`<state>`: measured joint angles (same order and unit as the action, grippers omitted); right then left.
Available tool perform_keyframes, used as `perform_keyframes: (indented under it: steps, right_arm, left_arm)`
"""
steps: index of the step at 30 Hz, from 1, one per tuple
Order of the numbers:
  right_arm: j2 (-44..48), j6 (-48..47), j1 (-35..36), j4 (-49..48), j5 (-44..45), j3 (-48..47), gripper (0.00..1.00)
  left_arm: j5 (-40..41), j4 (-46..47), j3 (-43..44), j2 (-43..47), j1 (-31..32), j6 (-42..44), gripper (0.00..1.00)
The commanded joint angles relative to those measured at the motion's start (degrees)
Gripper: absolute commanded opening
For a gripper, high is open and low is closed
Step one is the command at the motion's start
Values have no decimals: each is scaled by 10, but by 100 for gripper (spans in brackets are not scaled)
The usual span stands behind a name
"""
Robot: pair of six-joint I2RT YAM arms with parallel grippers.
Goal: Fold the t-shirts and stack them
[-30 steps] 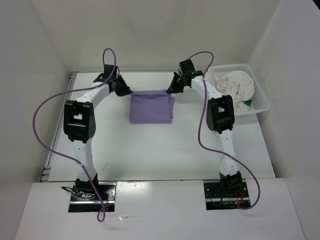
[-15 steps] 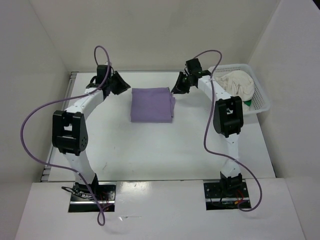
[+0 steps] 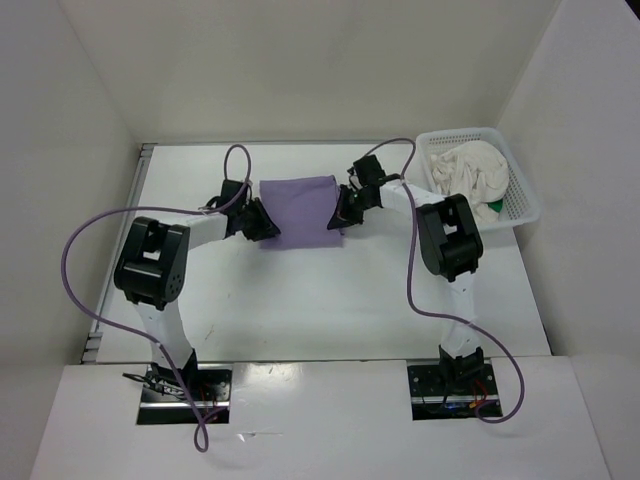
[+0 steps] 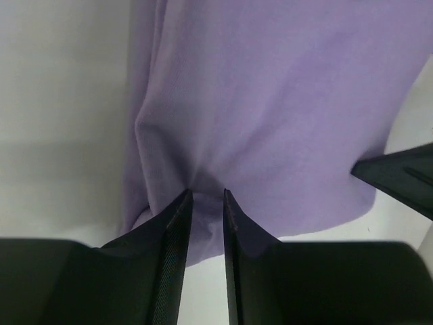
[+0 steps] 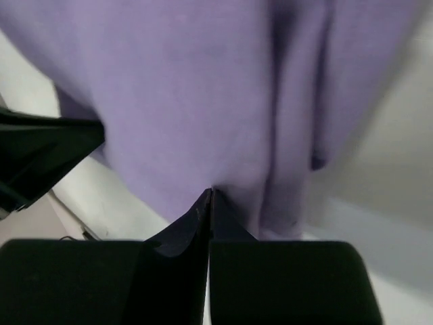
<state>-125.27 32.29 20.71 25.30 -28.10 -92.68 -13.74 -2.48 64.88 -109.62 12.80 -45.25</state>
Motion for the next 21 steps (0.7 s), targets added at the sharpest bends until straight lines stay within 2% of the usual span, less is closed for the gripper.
perform_keyframes:
  steps: [1, 7, 11, 14, 16, 21]
  right_arm:
    - [-5, -2, -5, -42, 10, 53, 0]
    - [59, 5, 6, -61, 10, 168, 0]
    - [121, 5, 17, -53, 10, 205, 1]
    - [147, 0, 17, -31, 10, 178, 4]
    - [154, 0, 17, -24, 3, 153, 4]
    - [92, -6, 17, -33, -21, 39, 2]
  left_arm:
    - [2, 13, -65, 35, 0, 8, 33]
    - [-6, 11, -181, 84, 0, -16, 33]
    - [1, -31, -208, 197, 0, -23, 35]
    - [13, -70, -171, 256, 0, -17, 38]
    - [13, -75, -116, 261, 0, -12, 38]
    - [-8, -41, -28, 178, -5, -12, 38]
